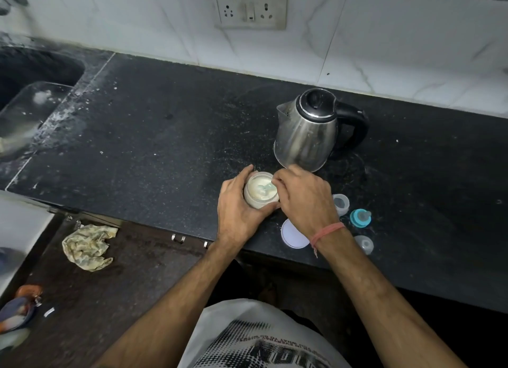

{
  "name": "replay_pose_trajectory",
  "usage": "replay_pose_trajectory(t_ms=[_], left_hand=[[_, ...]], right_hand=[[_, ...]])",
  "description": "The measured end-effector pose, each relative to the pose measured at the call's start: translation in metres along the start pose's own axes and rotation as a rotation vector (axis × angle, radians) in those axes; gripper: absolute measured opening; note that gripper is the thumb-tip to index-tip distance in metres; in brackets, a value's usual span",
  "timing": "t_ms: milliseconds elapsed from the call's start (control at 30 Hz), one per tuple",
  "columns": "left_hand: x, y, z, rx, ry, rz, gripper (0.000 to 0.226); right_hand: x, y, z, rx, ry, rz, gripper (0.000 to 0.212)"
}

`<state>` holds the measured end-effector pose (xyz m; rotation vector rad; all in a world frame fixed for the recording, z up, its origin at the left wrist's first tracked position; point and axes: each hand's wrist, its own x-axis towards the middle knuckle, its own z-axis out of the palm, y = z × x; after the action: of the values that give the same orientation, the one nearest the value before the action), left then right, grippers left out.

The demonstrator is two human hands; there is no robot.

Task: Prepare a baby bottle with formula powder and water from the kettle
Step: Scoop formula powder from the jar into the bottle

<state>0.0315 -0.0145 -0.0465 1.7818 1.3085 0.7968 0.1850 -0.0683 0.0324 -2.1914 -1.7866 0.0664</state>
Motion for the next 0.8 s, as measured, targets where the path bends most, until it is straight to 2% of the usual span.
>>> replay_pose_trajectory(t_ms=[267,433,800], left_hand=[[0.000,0.001,-0.001,-0.004,-0.004,0.004,0.112],[0.000,-0.001,0.000,0.007,-0.005,-0.002,0.108],[0.000,-0.002,0.000,0.009,-0.015,-0.013,0.106]], right_hand=[[-0.009,0.010,0.016,0.044,0.153,-0.075,0.019],[-0.014,0.011,0.023,0.059,0.180,-0.106,0.017],[-0.015,0.009,0.028,0.273,0.240,0.016,0.011]])
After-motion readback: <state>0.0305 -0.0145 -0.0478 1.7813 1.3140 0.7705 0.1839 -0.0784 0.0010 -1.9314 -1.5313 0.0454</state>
